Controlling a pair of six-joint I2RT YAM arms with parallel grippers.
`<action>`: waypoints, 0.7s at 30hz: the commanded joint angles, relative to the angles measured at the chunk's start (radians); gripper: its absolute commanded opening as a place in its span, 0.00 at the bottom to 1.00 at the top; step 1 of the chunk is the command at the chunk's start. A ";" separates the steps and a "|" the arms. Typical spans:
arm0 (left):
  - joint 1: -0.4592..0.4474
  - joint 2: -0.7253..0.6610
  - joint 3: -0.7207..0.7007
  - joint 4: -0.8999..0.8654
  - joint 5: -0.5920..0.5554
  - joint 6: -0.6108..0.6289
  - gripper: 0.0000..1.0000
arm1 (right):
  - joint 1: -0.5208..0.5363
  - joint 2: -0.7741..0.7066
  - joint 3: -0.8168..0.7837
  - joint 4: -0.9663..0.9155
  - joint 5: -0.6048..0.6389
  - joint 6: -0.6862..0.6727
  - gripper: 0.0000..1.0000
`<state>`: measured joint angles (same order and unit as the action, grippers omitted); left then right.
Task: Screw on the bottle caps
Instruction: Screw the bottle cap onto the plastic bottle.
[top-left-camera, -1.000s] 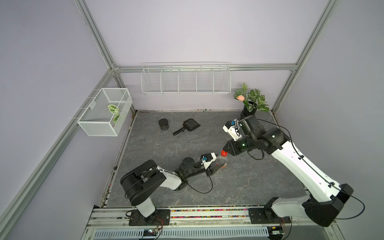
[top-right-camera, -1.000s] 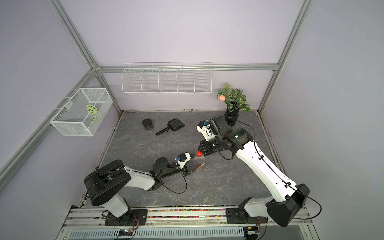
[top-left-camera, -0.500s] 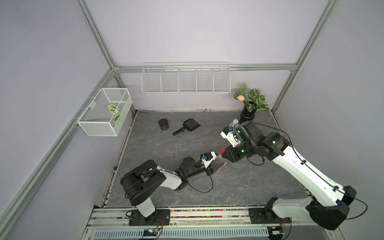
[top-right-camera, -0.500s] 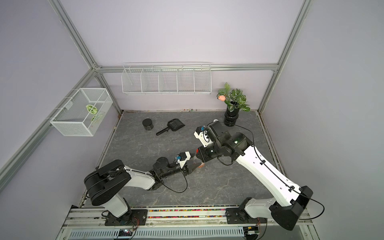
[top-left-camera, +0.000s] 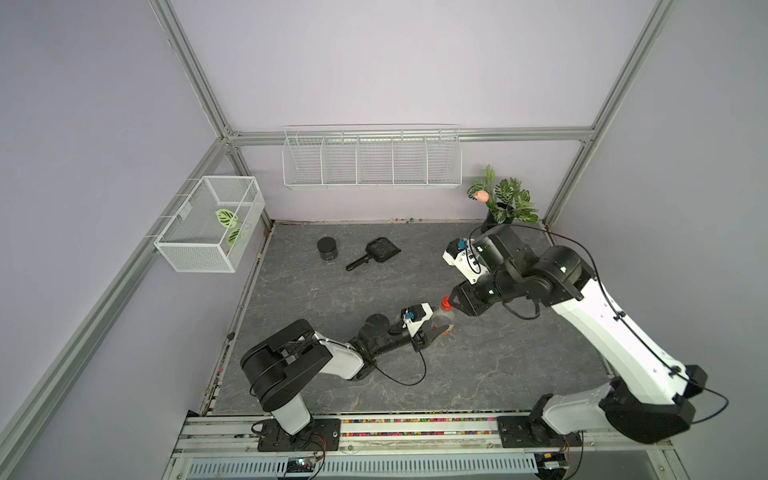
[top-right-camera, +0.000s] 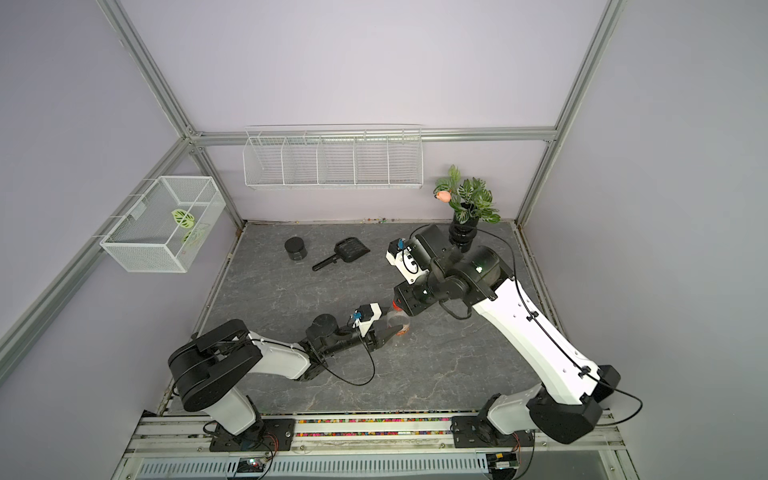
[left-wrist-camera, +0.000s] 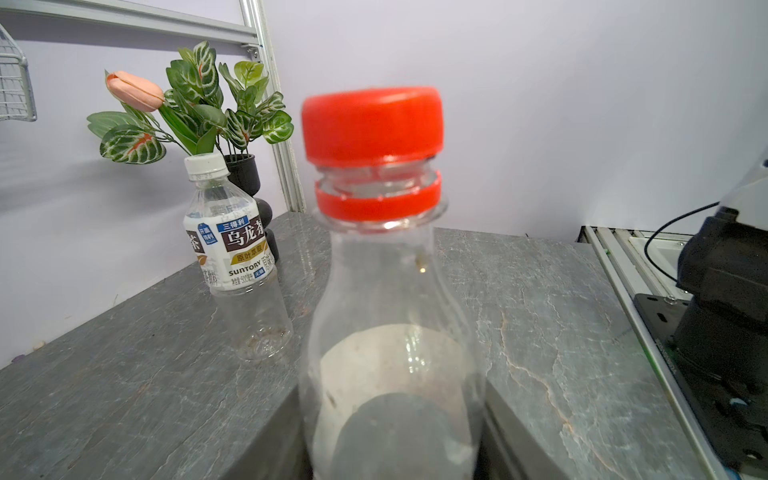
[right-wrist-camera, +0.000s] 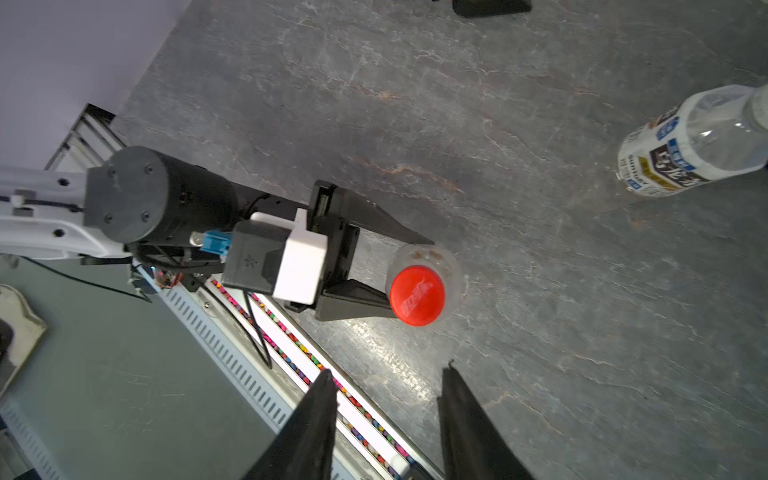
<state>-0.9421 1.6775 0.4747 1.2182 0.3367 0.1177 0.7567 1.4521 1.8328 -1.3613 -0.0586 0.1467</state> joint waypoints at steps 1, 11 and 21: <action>-0.003 0.033 -0.006 -0.149 0.003 0.001 0.56 | -0.001 0.100 0.089 -0.209 0.091 -0.151 0.54; -0.004 0.036 0.000 -0.155 0.015 -0.002 0.56 | 0.012 0.233 0.226 -0.242 0.067 -0.269 0.57; -0.003 0.036 -0.001 -0.152 0.021 -0.002 0.56 | 0.018 0.287 0.237 -0.236 0.099 -0.282 0.49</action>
<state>-0.9421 1.6775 0.4850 1.2026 0.3405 0.1173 0.7685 1.7271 2.0510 -1.5764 0.0277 -0.1211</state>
